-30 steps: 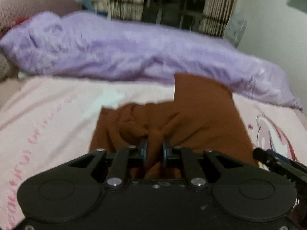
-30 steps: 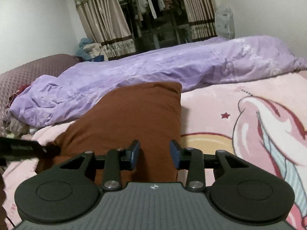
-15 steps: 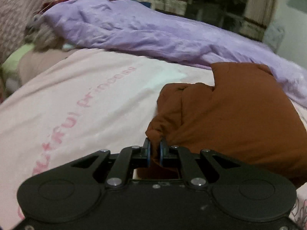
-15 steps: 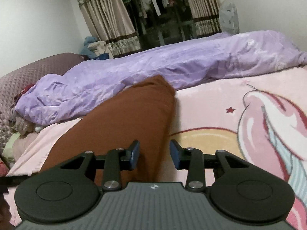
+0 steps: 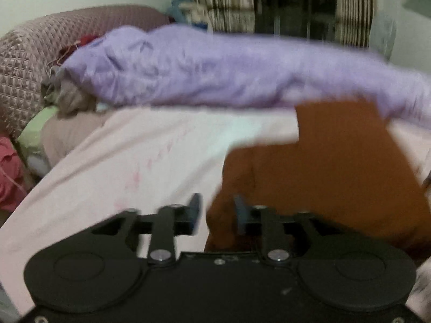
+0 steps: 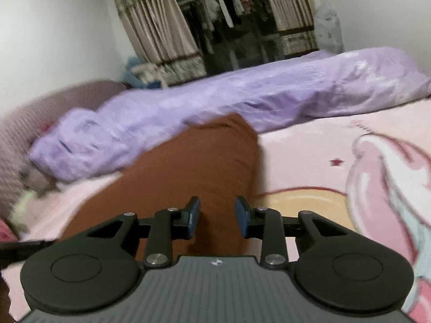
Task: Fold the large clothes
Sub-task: 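Open the left tool and pat the folded jacket flat with both tools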
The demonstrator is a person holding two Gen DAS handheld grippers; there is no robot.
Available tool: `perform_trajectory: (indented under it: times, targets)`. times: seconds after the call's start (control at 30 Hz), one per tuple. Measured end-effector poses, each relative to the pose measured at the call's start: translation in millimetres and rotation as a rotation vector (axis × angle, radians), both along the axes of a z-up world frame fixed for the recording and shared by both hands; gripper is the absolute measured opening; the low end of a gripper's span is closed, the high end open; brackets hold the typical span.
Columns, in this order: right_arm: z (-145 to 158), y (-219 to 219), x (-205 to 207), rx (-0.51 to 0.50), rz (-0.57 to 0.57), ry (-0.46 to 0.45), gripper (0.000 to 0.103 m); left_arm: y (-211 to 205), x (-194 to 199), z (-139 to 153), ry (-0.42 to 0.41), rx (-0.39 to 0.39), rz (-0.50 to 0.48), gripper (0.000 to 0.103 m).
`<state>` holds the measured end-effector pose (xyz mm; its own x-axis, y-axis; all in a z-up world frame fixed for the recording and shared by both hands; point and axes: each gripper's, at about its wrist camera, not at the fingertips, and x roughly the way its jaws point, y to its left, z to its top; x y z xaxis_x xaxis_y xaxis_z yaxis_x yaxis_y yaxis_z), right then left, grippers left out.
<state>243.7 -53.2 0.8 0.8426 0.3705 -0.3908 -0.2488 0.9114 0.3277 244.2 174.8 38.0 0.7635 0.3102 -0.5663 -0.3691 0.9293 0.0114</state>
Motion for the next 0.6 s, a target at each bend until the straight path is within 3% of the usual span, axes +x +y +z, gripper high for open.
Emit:
perform_trajectory:
  times: [0.07,0.2,0.3,0.37,0.47,0.53,0.6]
  targets:
    - [4.2,7.3,6.3,0.033,0.057,-0.006,0.038,5.8,7.9,24.0,-0.086,-0.049,0.002,0.093]
    - [41.0,33.2,41.3,-0.012,0.045,-0.079,0.038,3.2,52.7,64.1,-0.179,-0.061,-0.063,0.095]
    - [63.2,50.2,84.3,-0.086,-0.037,-0.066,0.038,0.6,95.6,67.5,-0.216,-0.051,-0.102,0.103]
    - [54.2,59.4,109.7,-0.117,-0.071,-0.029,0.038,-1.0,117.8,52.9,-0.158,-0.051,-0.129,0.103]
    - [18.0,69.4,128.9,-0.101,-0.034,0.041,0.038,5.4,139.7,12.4,-0.079,-0.085,-0.162,0.102]
    - [-7.7,77.6,139.7,-0.132,-0.034,0.104,0.037,4.4,151.8,-18.2,-0.024,-0.069,-0.173,0.102]
    - [-29.5,84.3,138.2,-0.177,-0.063,0.100,0.036,7.7,154.5,-51.2,0.029,-0.031,-0.155,0.103]
